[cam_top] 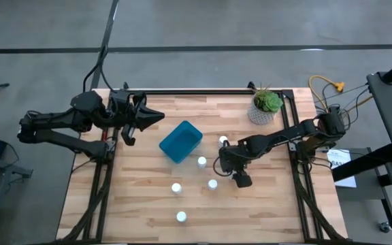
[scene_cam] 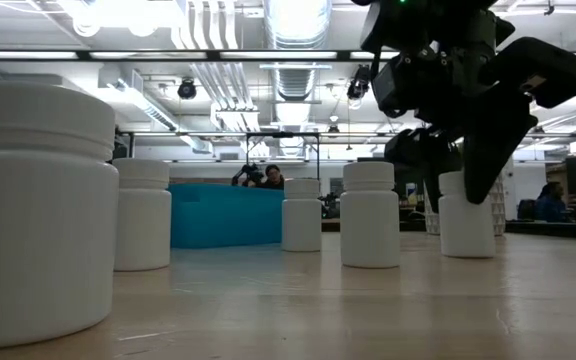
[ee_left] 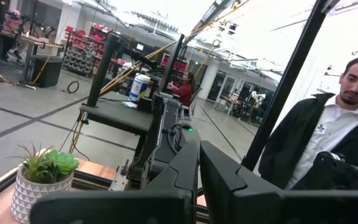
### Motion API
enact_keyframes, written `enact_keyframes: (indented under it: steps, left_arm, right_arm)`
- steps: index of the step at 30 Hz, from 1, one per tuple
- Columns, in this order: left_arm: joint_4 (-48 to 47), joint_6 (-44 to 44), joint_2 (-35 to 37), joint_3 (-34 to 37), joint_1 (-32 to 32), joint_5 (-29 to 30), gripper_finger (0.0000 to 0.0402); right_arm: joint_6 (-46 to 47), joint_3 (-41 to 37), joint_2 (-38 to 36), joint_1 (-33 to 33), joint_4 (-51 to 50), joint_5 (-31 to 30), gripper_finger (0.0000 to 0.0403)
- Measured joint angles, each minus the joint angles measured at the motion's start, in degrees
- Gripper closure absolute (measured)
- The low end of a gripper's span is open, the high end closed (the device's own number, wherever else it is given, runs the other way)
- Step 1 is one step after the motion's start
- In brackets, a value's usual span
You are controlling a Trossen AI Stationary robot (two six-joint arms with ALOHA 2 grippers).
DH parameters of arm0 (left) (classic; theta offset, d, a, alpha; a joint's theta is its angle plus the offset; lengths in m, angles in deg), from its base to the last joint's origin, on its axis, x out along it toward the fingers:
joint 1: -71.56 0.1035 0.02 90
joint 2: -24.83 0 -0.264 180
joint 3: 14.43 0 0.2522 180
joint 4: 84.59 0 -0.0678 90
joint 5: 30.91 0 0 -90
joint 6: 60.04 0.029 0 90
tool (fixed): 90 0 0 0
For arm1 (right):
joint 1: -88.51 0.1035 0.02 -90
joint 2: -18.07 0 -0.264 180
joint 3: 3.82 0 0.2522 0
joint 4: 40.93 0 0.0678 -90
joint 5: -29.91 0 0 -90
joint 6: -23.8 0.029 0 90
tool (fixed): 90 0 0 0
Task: Pick and place pill bottles into a basket
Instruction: Put the right white pill bottle into the blue container
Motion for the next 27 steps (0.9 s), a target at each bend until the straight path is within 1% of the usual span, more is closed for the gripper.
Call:
enact_keyframes:
  steps: [6,17,22,27]
  left_arm:
    - [0.0,0.0,0.0,0.0,0.0,-0.01,0.0402]
    - [0.0,0.0,0.0,0.0,0.0,0.08,0.0402]
    - [-0.02,-0.02,0.0,0.0,0.0,0.18,0.0402]
    - [-0.04,-0.02,0.0,0.0,0.0,0.61,0.0402]
  right_arm:
    - [0.31,0.09,-0.02,-0.02,0.13,0.02,0.0233]
    - [2.54,0.11,-0.27,-0.02,0.07,0.55,0.0238]
    - [2.86,0.21,-1.8,-0.02,-1.56,0.12,0.0241]
    - [2.76,2.69,-4.05,-0.18,-4.33,-0.91,0.0244]
